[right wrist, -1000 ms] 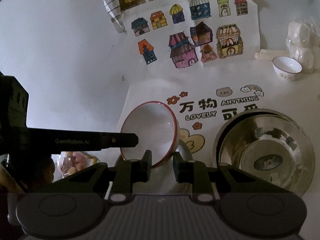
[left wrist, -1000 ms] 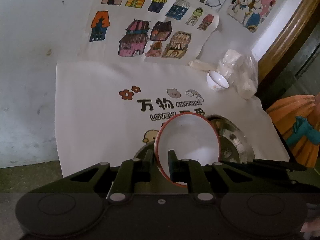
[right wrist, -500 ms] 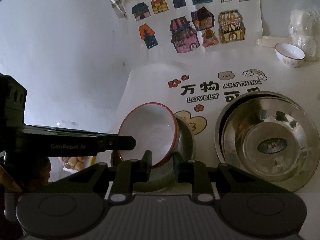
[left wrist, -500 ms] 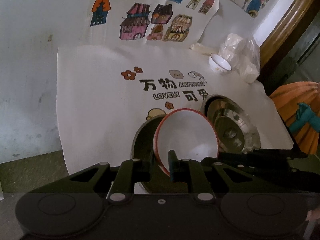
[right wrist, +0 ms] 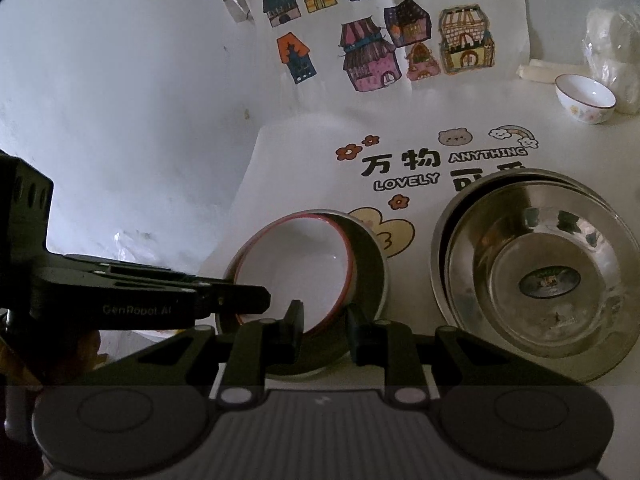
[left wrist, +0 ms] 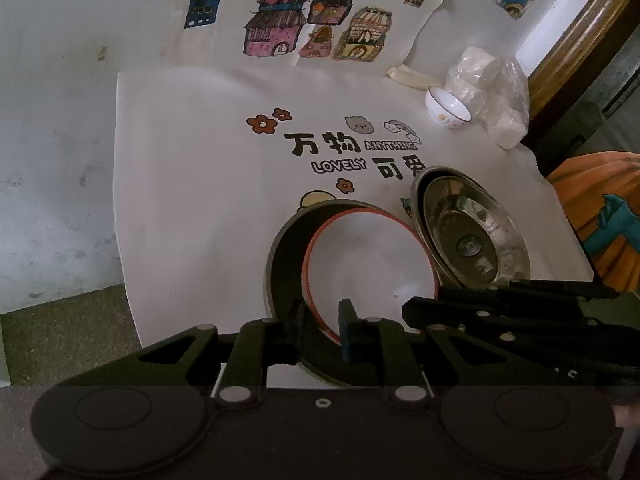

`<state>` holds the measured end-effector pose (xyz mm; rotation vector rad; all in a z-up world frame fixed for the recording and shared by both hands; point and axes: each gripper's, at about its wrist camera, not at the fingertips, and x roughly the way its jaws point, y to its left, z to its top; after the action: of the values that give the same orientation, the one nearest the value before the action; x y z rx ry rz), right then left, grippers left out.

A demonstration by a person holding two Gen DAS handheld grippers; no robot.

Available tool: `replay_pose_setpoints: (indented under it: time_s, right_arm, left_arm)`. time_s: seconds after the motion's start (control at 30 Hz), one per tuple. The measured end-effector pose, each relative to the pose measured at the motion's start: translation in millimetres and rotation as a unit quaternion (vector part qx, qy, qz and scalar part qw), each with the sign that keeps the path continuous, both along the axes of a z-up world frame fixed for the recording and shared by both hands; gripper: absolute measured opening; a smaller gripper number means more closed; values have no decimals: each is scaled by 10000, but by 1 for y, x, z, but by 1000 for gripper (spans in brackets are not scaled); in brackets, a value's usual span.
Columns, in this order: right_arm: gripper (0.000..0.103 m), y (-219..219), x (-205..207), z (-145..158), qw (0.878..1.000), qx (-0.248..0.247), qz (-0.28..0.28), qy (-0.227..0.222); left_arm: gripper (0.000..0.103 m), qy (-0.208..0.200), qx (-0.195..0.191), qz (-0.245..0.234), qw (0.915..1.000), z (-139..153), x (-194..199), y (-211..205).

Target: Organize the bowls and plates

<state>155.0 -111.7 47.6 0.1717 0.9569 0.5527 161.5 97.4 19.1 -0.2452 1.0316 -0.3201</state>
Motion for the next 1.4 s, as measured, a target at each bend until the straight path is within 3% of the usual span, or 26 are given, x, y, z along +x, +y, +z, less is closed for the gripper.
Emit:
replay_pose_setpoints:
  time_s: [0.77,1.07,1.23,1.4]
  right_arm:
    - [28,-1,12,-8,9999,109,65,110]
    - [31,-3,11,-5,9999,73,133,59]
    - [33,-7,10,-1,9999,109,89,-11]
    - [37,-15,10,7,9997,143,47,-167]
  left_arm:
    - [24,62,-43,17,10000,3,2,1]
    - [30,-140,70,-4,9999,12,-2,0]
    - [39,-366,151,9,9992,25,-4,-4]
    - [58,-684,353,71,9970,38,0,-11]
